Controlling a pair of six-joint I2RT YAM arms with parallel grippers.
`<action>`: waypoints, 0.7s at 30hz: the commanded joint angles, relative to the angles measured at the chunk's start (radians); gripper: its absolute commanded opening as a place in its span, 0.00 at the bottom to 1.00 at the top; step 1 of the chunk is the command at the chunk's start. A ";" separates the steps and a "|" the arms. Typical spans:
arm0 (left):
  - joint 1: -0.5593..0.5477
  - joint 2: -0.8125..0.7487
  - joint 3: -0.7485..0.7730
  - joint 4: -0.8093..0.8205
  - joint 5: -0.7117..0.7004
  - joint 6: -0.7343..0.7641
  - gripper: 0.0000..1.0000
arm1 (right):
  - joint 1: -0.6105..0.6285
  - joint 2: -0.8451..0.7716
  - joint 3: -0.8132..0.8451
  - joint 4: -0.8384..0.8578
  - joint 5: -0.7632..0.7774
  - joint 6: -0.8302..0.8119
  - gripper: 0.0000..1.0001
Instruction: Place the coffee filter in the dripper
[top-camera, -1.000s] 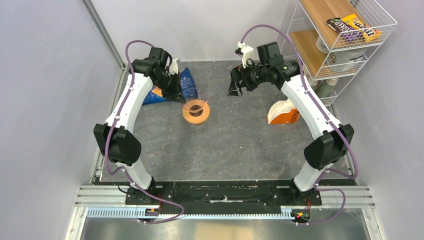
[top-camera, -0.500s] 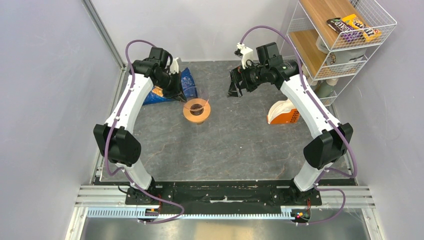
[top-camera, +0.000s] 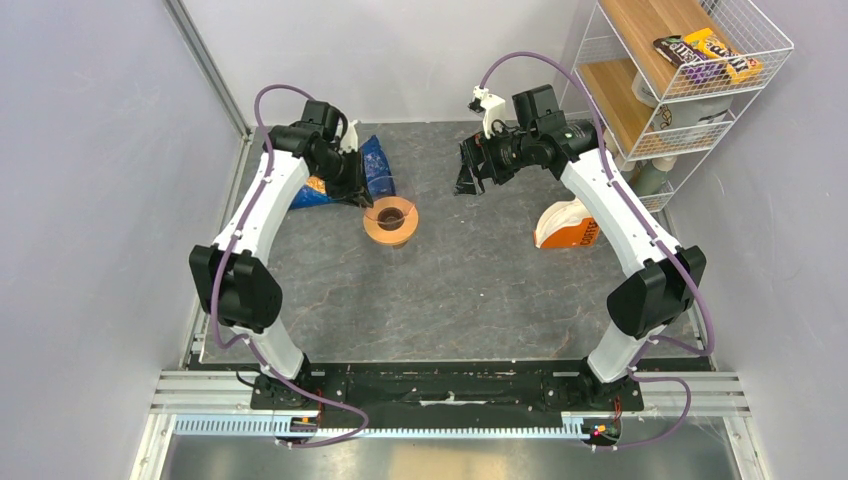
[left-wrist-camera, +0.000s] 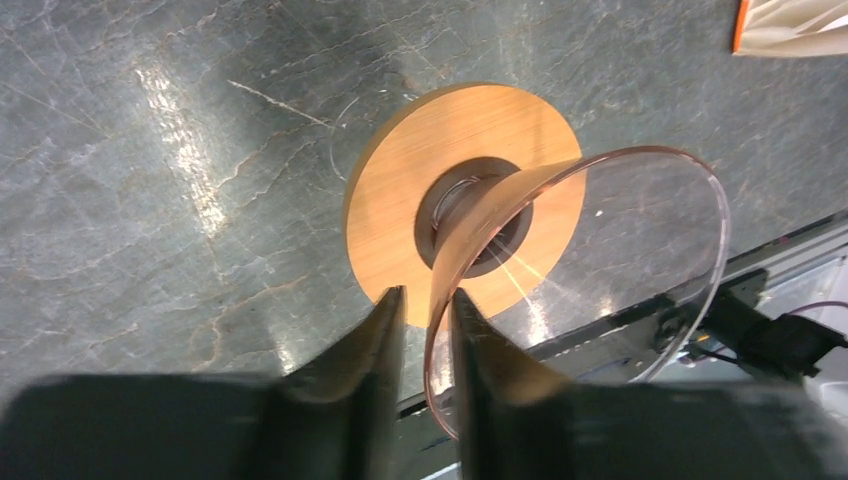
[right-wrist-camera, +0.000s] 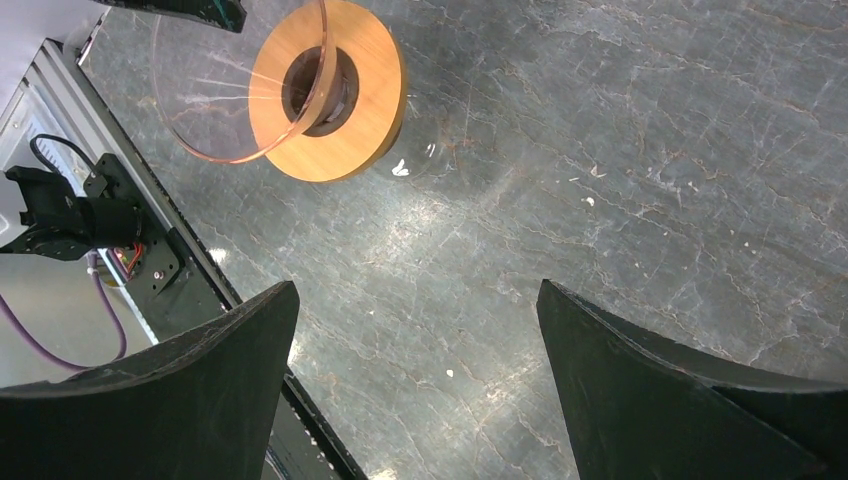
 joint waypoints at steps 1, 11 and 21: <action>-0.003 -0.062 0.001 0.041 0.013 0.023 0.38 | 0.002 -0.009 0.022 0.015 -0.023 0.000 0.97; 0.136 -0.163 0.055 0.021 0.192 0.078 0.88 | 0.003 0.021 0.083 0.028 -0.162 0.080 0.97; 0.175 -0.191 -0.138 0.136 0.400 0.021 0.51 | 0.023 0.155 0.051 0.209 -0.362 0.385 0.80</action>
